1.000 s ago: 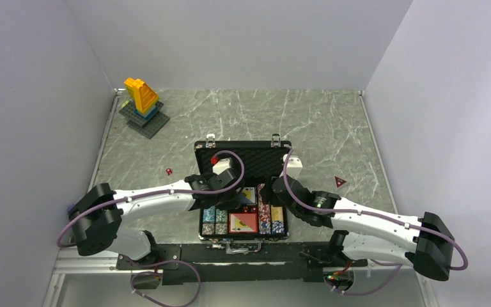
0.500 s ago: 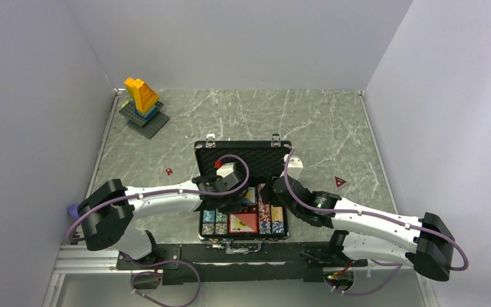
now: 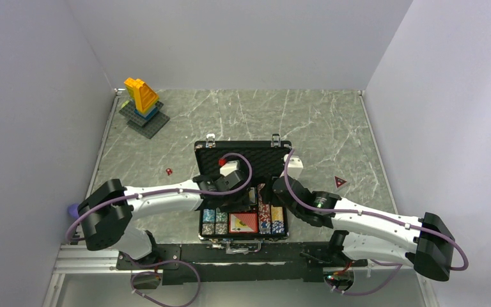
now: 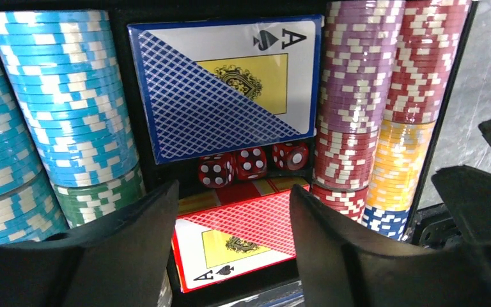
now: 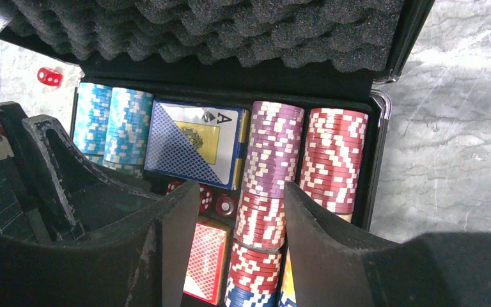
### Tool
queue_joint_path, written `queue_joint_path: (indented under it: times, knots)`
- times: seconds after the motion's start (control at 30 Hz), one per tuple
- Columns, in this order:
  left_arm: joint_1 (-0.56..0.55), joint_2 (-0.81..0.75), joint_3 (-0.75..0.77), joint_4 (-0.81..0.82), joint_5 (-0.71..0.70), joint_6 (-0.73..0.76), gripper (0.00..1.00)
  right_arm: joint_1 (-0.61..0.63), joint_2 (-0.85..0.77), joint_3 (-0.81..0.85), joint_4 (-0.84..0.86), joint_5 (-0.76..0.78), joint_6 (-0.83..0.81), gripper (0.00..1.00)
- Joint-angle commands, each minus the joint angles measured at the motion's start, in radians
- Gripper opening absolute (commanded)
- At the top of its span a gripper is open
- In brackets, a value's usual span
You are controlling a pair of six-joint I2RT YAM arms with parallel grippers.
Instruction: Pack up texas hold em set
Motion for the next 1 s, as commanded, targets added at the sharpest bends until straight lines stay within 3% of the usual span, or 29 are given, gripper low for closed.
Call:
queue_joint_path:
  times: [0.0,0.13,0.3,0.63,0.97]
  knots:
    - [-0.016,-0.042,0.036,0.006,-0.035,0.077,0.71,-0.004,-0.005,0.011,0.008,0.013,0.007,0.56]
    - [-0.018,-0.116,0.011,-0.017,-0.085,0.166,0.83,-0.003,-0.015,0.013,0.017,0.008,-0.008,0.56]
    - [-0.014,-0.26,-0.062,-0.027,-0.119,0.301,0.88,-0.002,-0.024,0.01,0.051,-0.015,-0.017,0.55]
    - [0.169,-0.47,-0.161,-0.141,0.019,0.474,0.77,0.082,0.045,0.015,0.168,-0.04,0.024,0.52]
    - [0.414,-0.715,-0.172,-0.273,0.12,0.619,0.76,0.172,0.262,0.104,0.261,-0.084,0.043,0.51]
